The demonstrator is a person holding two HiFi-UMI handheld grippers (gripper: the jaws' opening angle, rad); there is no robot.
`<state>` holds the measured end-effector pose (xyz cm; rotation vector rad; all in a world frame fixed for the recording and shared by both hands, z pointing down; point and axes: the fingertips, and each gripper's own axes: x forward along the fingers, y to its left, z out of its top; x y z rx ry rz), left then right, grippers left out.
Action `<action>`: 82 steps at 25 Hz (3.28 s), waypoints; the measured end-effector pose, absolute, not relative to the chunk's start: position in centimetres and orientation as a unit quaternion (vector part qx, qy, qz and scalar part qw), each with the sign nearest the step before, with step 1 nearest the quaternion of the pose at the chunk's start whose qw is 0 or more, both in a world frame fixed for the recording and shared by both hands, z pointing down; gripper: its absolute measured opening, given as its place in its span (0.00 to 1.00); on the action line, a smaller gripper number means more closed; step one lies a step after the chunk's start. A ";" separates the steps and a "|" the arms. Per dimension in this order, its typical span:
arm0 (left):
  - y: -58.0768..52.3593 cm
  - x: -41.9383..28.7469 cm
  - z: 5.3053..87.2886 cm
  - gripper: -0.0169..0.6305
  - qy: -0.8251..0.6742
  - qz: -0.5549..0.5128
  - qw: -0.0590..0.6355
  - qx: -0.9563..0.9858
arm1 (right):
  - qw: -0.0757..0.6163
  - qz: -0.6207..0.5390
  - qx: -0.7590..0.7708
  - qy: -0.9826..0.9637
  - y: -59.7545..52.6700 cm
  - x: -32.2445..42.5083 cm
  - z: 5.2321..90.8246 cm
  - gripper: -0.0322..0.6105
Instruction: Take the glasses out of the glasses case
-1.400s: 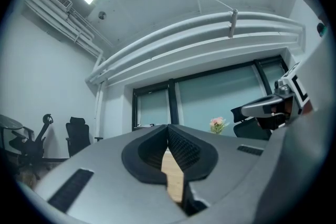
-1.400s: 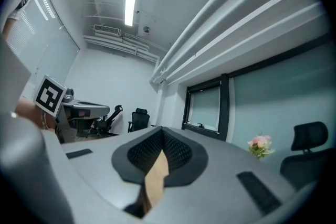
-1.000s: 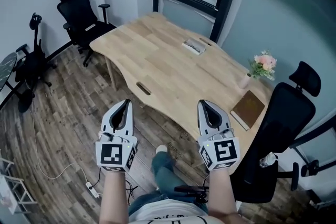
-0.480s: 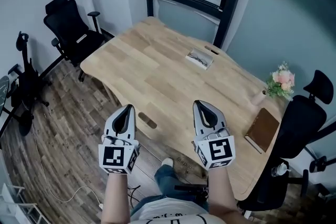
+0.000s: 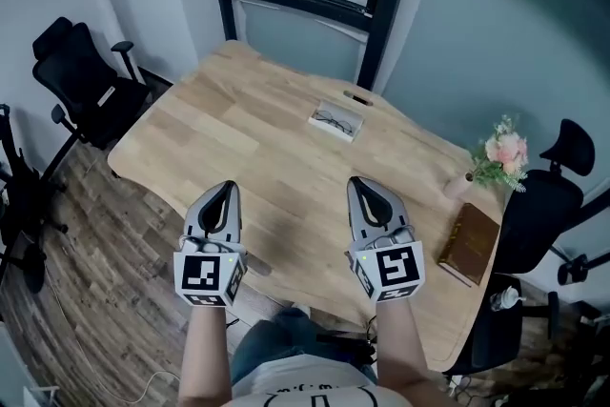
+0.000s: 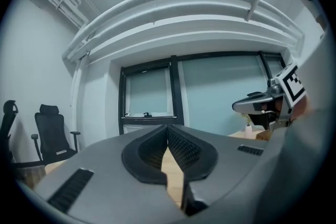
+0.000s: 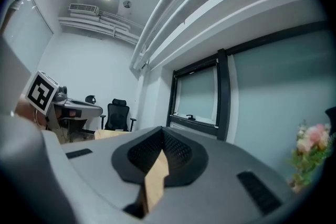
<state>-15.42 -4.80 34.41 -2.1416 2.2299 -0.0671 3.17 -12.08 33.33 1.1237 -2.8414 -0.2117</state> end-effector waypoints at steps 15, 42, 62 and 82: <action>-15.9 -18.8 34.5 0.05 0.648 -0.026 0.023 -0.761 | 0.070 -0.039 0.429 -0.900 -19.4 1.1 35.3 0.26; -31.3 -26.2 44.9 0.05 0.565 -0.052 -0.078 -0.820 | 0.473 -0.060 0.264 -0.839 -42.7 -6.9 55.2 0.24; -33.2 -27.3 50.5 0.05 0.562 -0.084 -0.129 -0.812 | 0.592 -0.034 0.122 -0.796 -47.5 -7.4 63.1 0.08; -30.2 -26.5 45.8 0.05 0.569 -0.067 -0.086 -0.815 | 0.539 -0.114 0.220 -0.805 -47.3 -7.1 54.7 0.07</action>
